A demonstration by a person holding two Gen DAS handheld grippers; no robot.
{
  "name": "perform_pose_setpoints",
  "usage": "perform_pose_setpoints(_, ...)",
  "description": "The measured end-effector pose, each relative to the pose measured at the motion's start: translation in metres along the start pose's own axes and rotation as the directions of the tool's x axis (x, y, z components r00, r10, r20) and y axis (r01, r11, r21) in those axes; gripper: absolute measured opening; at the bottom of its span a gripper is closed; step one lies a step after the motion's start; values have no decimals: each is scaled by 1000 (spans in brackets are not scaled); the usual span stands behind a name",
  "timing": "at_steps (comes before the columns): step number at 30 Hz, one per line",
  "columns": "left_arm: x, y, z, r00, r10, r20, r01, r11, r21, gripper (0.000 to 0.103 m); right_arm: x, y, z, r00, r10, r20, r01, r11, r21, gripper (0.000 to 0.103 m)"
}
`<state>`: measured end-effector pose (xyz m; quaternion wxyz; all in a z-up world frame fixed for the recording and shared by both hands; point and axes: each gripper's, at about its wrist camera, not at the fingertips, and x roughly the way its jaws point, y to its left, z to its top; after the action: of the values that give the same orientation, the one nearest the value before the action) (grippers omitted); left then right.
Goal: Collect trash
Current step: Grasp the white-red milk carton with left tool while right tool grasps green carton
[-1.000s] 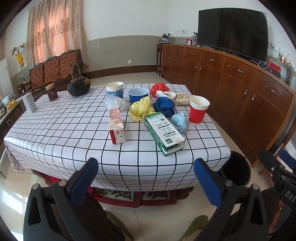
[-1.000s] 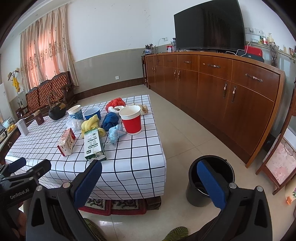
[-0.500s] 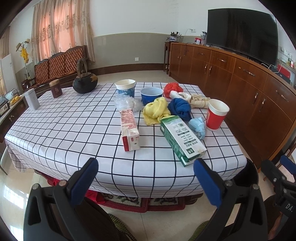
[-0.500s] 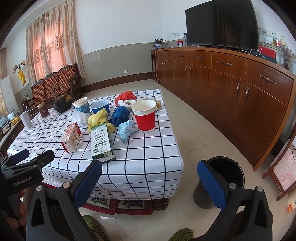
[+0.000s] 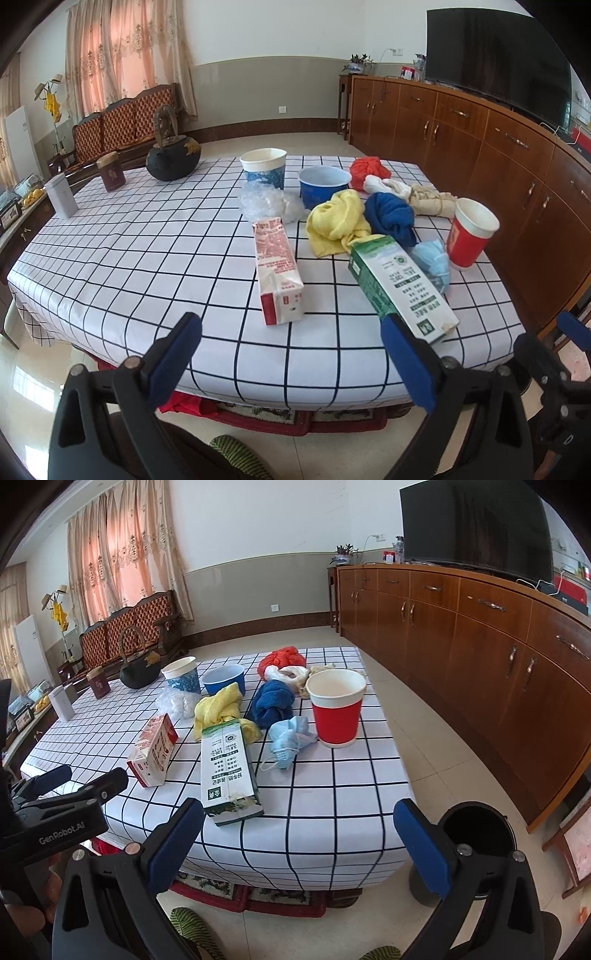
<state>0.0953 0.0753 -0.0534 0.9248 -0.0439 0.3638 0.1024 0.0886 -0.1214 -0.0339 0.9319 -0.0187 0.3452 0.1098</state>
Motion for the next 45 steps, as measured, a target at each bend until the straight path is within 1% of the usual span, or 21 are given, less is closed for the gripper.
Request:
perform_pose_setpoints(4, 18, 3, 6, 1000, 5, -14, -5, 1000, -4, 93, 16, 5, 1, 1000, 16, -19, -16, 1000, -8, 103)
perform_pose_setpoints(7, 31, 3, 10, 1000, 15, -25, -15, 1000, 1, 89, 25, 7, 3, 999, 24, -31, -24, 1000, -10, 103)
perform_pose_setpoints(11, 49, 4, 14, 999, 25, -45, -25, 1000, 1, 83, 38, 12, 5, 998, 35, -44, -36, 999, -16, 103)
perform_pose_setpoints(13, 57, 6, 15, 998, 22, -59, -22, 1000, -5, 78, 45, 14, 7, 998, 41, -50, -42, 999, -21, 103)
perform_pose_setpoints(15, 64, 9, 16, 997, 19, -74, -20, 1000, -15, 76, 50, 18, 7, 997, 47, -56, -48, 998, -26, 103)
perform_pose_setpoints(19, 72, 11, 17, 996, 15, -89, -18, 1000, -24, 75, 58, 23, 8, 997, 53, -62, -56, 998, -35, 103)
perform_pose_setpoints(26, 77, 18, 18, 996, 20, -88, -24, 999, -38, 75, 82, 32, 13, 995, 62, -83, -65, 997, -34, 103)
perform_pose_setpoints(34, 90, 21, 19, 994, 23, -103, -27, 999, -39, 75, 106, 48, 16, 992, 75, -97, -83, 993, -78, 103)
perform_pose_setpoints(36, 92, 22, 18, 994, 18, -108, -22, 999, -39, 73, 110, 50, 16, 992, 77, -97, -86, 992, -90, 99)
perform_pose_setpoints(37, 92, 21, 17, 994, 15, -110, -19, 999, -38, 69, 113, 52, 16, 992, 80, -101, -89, 992, -92, 96)
perform_pose_setpoints(39, 94, 21, 17, 993, 8, -115, -12, 999, -37, 64, 121, 54, 17, 989, 91, -119, -103, 990, -99, 87)
perform_pose_setpoints(40, 94, 21, 16, 993, 3, -118, -8, 999, -39, 62, 123, 56, 18, 988, 94, -123, -107, 989, -101, 85)
perform_pose_setpoints(43, 97, 21, 15, 992, -5, -126, 0, 999, -40, 59, 131, 59, 19, 986, 105, -130, -119, 987, -104, 79)
perform_pose_setpoints(45, 98, 19, 14, 991, -6, -132, 2, 999, -37, 57, 135, 61, 19, 984, 117, -137, -132, 986, -106, 70)
